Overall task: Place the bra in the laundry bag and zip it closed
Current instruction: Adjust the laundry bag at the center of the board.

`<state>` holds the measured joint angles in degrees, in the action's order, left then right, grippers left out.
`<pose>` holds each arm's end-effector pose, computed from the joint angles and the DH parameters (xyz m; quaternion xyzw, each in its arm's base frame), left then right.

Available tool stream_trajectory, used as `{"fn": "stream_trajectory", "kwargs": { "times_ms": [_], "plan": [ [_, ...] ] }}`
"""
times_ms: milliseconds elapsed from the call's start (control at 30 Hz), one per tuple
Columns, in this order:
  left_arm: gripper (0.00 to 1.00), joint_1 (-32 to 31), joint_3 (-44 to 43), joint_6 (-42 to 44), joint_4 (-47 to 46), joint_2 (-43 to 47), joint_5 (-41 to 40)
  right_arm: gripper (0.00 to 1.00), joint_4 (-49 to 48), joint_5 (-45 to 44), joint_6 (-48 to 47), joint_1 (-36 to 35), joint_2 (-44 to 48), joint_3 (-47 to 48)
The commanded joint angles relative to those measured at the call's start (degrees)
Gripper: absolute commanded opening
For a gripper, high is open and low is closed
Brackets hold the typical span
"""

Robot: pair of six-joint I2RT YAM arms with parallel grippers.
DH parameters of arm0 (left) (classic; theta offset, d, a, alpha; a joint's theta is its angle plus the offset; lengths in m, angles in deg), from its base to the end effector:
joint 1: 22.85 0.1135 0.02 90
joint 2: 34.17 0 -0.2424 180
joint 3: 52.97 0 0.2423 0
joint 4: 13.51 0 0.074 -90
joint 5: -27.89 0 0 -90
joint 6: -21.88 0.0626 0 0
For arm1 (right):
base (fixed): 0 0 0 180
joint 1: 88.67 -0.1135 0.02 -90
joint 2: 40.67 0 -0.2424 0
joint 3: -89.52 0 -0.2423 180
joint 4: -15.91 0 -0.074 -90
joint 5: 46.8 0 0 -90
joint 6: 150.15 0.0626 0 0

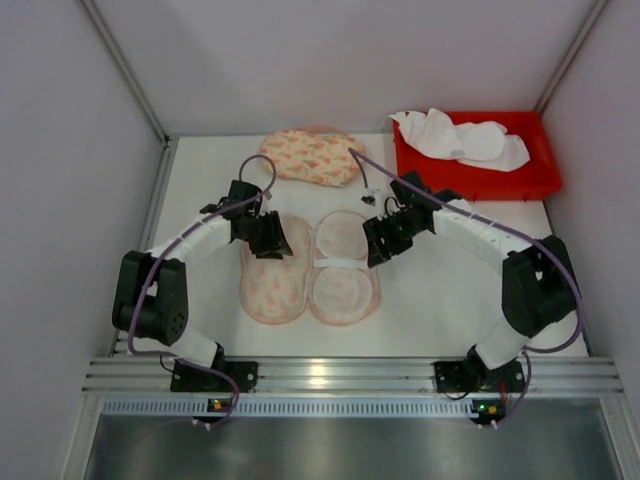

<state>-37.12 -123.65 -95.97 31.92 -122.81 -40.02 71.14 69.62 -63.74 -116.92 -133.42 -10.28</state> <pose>0.2887 -0.0977 0.1631 -0.0691 0.9536 -0.2552 0.1438 0.2663 0.1747 0.1826 -0.3044 0.9066 0.2591 0.1354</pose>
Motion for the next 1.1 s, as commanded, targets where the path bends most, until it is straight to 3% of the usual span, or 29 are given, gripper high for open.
{"fn": "stream_trajectory", "kwargs": {
  "times_ms": [0, 133, 333, 600, 800, 967, 1000, 1067],
  "plan": [
    [0.39, 0.1, -3.5, -2.5, -5.9, -2.6, -2.4, 0.58, -6.6, 3.9, 6.2, 0.5, -3.0, 6.4],
    [0.38, -0.2, -3.8, -3.6, -7.3, -6.0, -2.7, 0.6, -13.3, 5.3, 9.3, -0.1, -10.4, 8.9],
    [0.38, -4.0, -1.2, -4.0, -9.7, -9.1, -1.3, 0.6, -13.1, 5.2, 9.1, -0.2, -16.8, 7.0],
    [0.36, -8.1, 1.2, -4.3, -10.2, -12.2, -2.0, 0.59, -10.9, 6.1, 8.1, -0.2, -7.5, -5.0],
    [0.37, -10.3, 1.8, -4.0, -10.2, -11.0, -1.0, 0.62, -7.3, 3.6, 6.0, 0.1, -1.2, -6.4],
    [0.59, -10.8, -4.4, -1.1, -10.1, -6.6, 0.9, 0.81, -6.3, 1.3, 5.3, 3.3, 4.9, 0.1],
    [0.74, -10.8, -5.7, -0.3, -10.1, -5.7, 0.7, 0.84, -6.1, 0.7, 4.8, 4.4, 5.2, 4.5],
    [0.88, -10.9, -10.5, 3.0, -10.1, -3.0, -0.7, 0.94, -5.0, -1.6, 2.0, 7.8, 5.2, 9.9]
  ]
}}
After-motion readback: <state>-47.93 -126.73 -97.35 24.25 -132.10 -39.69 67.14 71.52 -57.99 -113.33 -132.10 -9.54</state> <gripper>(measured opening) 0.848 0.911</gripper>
